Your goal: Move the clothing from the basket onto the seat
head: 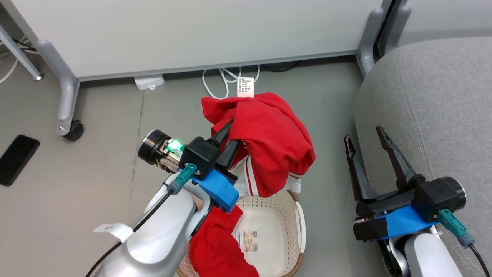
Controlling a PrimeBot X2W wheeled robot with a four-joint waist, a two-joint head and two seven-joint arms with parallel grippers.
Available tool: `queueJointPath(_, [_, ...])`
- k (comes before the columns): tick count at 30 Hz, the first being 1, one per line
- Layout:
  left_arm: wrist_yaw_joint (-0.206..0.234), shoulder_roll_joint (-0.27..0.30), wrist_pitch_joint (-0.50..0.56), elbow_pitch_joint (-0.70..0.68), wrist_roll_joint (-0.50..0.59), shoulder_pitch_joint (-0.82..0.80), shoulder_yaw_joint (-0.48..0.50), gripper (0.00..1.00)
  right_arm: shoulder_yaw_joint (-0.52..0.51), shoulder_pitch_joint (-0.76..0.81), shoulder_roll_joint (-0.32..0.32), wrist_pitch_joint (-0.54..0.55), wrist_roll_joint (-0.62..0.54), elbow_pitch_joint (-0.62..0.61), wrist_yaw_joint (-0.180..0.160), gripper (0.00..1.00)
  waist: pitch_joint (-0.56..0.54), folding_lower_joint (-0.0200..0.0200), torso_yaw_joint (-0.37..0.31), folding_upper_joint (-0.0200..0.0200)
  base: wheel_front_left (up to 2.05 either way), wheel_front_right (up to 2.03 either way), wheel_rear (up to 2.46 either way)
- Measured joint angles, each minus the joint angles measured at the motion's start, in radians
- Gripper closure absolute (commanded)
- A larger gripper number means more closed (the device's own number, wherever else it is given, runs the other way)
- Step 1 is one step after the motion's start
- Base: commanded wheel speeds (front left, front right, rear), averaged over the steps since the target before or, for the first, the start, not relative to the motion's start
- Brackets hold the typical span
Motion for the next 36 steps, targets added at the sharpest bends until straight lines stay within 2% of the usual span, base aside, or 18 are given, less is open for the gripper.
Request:
queueJointPath(8, [-0.019,-0.012,0.000,-0.041,-0.010,0.001,0.039,1.00,0.000,0.035,0.000,0.000,0.018,0.002,0.000,0.00,-0.057,0.0001,0.009,0.0000,0.00,0.00,0.00])
queueJointPath(25, [-0.029,-0.005,0.000,-0.072,-0.028,-0.060,0.024,1.00,-0.005,0.067,0.000,0.000,0.037,0.000,0.000,0.00,-0.089,0.0002,0.010,0.0000,0.00,0.00,0.00])
queueJointPath(31, [-0.029,-0.001,0.000,-0.071,-0.033,-0.060,0.024,1.00,0.000,0.054,0.000,0.000,0.037,-0.053,0.000,0.00,-0.081,0.0003,0.008,0.0000,0.00,0.00,0.00])
queueJointPath(36, [-0.029,0.000,0.000,-0.068,-0.033,-0.064,0.025,1.00,0.060,0.009,0.000,-0.001,0.028,-0.111,0.000,0.00,-0.070,0.0003,0.008,-0.0001,0.00,0.00,0.00])
